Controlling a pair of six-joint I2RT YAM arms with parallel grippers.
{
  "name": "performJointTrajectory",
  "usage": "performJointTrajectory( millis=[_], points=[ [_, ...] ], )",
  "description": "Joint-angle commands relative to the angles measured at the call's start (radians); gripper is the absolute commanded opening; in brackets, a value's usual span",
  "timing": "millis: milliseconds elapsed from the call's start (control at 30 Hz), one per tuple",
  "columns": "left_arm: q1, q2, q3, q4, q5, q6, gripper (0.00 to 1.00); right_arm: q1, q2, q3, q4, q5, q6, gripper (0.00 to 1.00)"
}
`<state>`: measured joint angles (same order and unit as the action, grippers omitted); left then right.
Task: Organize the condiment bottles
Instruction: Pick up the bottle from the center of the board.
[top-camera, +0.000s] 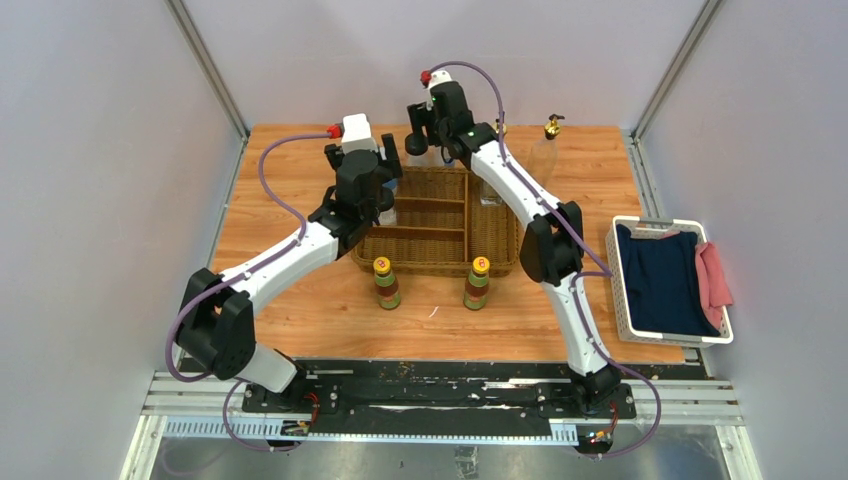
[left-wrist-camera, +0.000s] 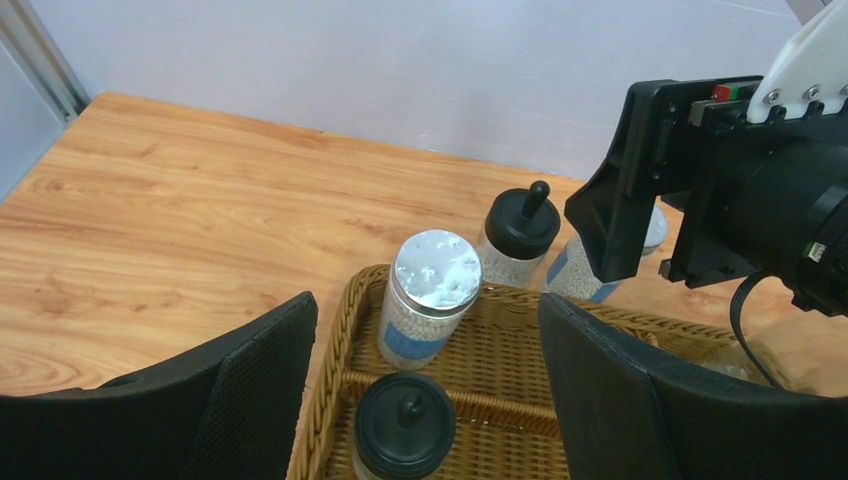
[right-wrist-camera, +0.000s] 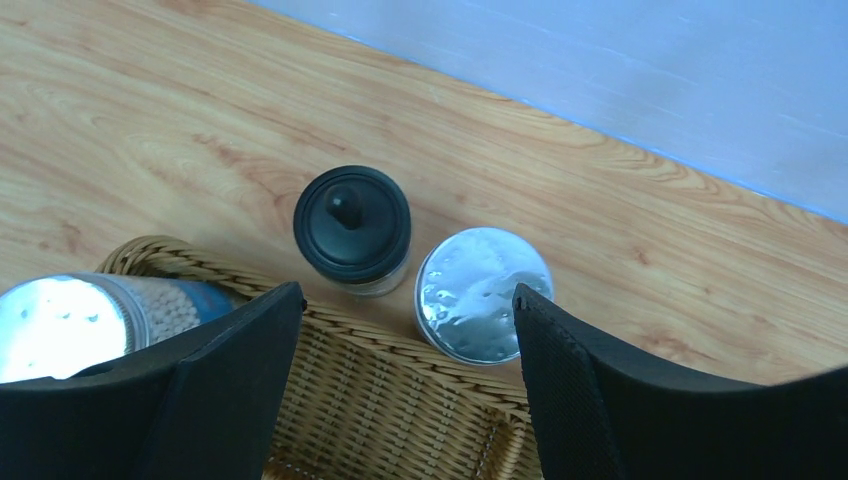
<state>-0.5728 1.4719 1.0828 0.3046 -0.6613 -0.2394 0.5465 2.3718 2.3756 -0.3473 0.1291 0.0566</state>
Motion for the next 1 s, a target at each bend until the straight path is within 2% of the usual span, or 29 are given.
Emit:
performJointTrajectory(
  millis=[0,400,967],
  points=[
    [-0.004,0.009,0.021,0.011,-0.004,0.000,0.84,-0.017,-0.006,-0.006,0.019,0.071,-0.008,0.80],
    [-0.005,0.000,0.001,0.020,0.004,-0.007,0.84,-0.027,0.016,-0.005,0.010,0.136,-0.011,0.81],
    [-0.005,-0.020,-0.026,0.044,0.014,-0.023,0.84,-0.039,0.058,-0.009,-0.010,0.129,0.018,0.79]
  ],
)
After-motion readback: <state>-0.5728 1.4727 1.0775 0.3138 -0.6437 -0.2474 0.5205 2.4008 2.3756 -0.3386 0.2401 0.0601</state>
